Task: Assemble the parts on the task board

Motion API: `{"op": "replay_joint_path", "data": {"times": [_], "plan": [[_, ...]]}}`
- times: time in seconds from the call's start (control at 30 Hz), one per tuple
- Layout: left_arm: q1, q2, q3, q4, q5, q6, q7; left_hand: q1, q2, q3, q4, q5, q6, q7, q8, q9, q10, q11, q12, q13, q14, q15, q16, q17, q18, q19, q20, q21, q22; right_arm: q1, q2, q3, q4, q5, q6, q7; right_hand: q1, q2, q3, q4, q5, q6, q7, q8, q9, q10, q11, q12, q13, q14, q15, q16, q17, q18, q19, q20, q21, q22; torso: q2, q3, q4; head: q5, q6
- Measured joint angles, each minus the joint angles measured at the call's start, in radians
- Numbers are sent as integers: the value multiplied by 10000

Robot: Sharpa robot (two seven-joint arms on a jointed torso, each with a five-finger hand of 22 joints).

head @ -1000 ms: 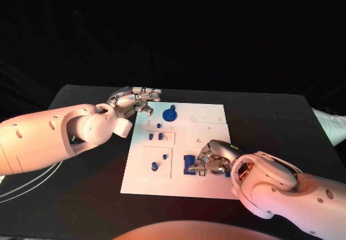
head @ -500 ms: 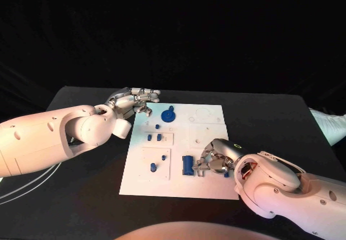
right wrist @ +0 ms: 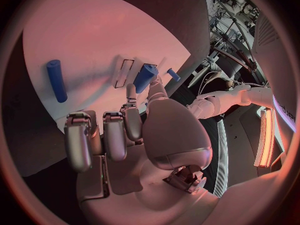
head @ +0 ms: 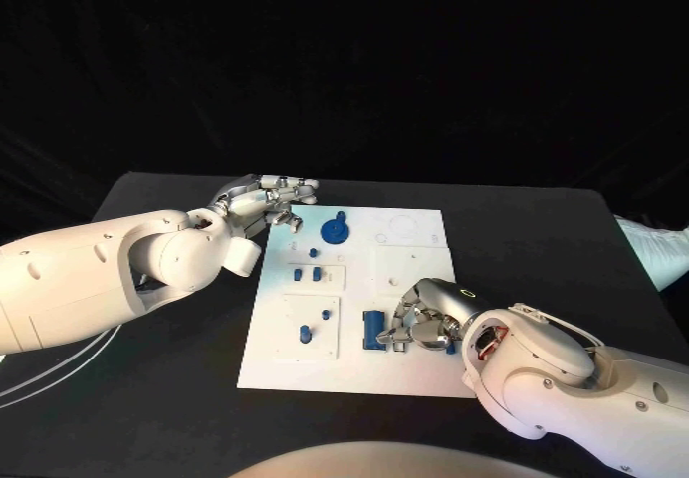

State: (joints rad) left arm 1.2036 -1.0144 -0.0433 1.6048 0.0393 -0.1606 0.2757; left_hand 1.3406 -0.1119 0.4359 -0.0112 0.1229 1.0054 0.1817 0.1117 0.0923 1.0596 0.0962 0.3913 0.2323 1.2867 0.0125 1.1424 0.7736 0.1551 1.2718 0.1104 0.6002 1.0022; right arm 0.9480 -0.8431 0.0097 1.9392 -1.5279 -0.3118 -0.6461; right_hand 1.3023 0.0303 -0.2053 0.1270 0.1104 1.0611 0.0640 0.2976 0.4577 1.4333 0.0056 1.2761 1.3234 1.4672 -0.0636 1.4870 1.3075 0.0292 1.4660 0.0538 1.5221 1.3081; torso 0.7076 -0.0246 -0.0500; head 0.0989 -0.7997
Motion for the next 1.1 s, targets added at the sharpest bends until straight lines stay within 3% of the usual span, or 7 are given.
{"op": "replay_joint_path", "data": {"times": [0.77, 1.0, 1.1], "plan": [[-1, -1, -2, -4, -1, 1, -4, 0, 0, 0, 0, 0, 0, 0, 0, 1, 1, 0, 0, -3, 0, 0, 0, 1, 0, 0, 0, 0, 1, -8, 353, -17, -377, -11, 273, -46, 0, 1, 71, -71, -86, 235, -160, 116, 205, -1, -1, 87, 0, -28, -102, 0, 4, 1, 2, -75, 0, -3, 12, 5, 11, 161, -102], [-1, -4, -2, -8, -1, 1, -5, 0, 0, 0, 0, 0, 0, 0, 0, 1, 1, 0, 0, -3, 0, 0, 0, 2, 0, 0, 0, 0, 2, -15, 86, -19, -225, -39, 65, -53, 12, 14, 27, 32, 40, 235, -160, 116, 276, -2, -1, 116, 0, -27, -101, 0, 4, 1, 2, -147, 0, -4, 7, 5, -8, 167, -99], [-1, -6, -3, -9, -2, 1, -6, 0, 0, 0, 0, 0, 0, 0, 0, 2, 1, 1, 0, -4, 0, 0, 0, 2, 0, 0, 0, 0, 2, -13, -222, 19, -19, -39, -101, -14, -34, 59, 42, 97, 42, -8, -36, -43, 254, -2, -2, 125, 0, -28, -100, 0, 3, 0, 1, -146, 0, -4, 4, 5, -16, 133, -80]]}}
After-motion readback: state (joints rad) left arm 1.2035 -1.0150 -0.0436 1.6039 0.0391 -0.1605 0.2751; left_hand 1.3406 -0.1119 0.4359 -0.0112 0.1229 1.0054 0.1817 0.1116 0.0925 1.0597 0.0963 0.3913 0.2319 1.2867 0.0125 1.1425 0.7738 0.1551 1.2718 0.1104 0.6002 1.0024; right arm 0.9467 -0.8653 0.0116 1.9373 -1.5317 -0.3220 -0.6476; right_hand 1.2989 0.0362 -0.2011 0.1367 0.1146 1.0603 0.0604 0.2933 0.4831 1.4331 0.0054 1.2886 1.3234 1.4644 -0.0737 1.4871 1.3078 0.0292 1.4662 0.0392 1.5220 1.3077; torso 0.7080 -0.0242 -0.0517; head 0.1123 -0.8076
